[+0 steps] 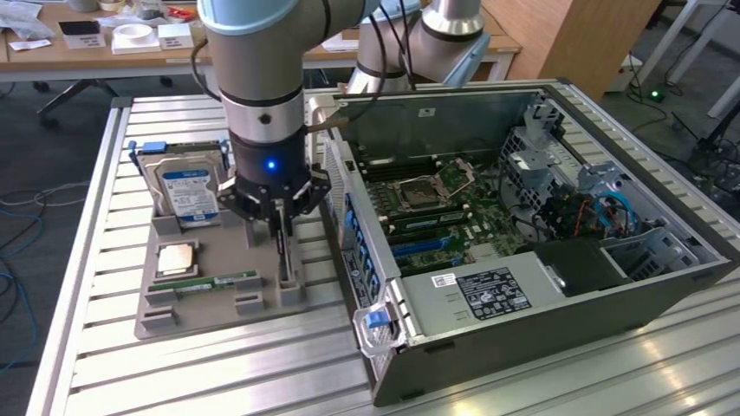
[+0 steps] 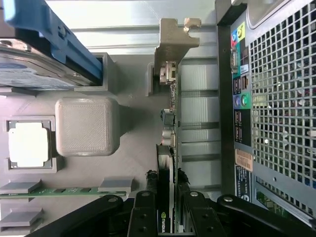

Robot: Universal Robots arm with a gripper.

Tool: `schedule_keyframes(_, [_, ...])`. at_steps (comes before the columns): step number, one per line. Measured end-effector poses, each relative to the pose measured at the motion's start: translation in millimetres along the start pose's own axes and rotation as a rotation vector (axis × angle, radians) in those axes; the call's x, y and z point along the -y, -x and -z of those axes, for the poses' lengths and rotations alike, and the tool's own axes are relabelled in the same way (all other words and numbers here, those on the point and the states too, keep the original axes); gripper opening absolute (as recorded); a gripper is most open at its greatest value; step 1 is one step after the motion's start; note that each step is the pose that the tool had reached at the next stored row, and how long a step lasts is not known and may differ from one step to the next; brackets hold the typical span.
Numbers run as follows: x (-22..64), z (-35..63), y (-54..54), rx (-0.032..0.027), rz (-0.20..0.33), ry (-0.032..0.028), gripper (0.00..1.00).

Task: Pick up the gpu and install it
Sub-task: 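Pick up the gpu and move the gpu toward the slot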

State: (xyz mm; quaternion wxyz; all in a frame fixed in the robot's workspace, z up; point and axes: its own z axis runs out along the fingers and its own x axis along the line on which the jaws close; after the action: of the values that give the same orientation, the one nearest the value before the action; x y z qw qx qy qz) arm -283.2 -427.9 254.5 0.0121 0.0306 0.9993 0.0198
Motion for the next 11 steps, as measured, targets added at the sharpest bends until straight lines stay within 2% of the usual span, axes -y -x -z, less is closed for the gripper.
schedule_keyframes(11, [-1.7,42.9,1.0,0.0000,0.001,0.0001,0.26])
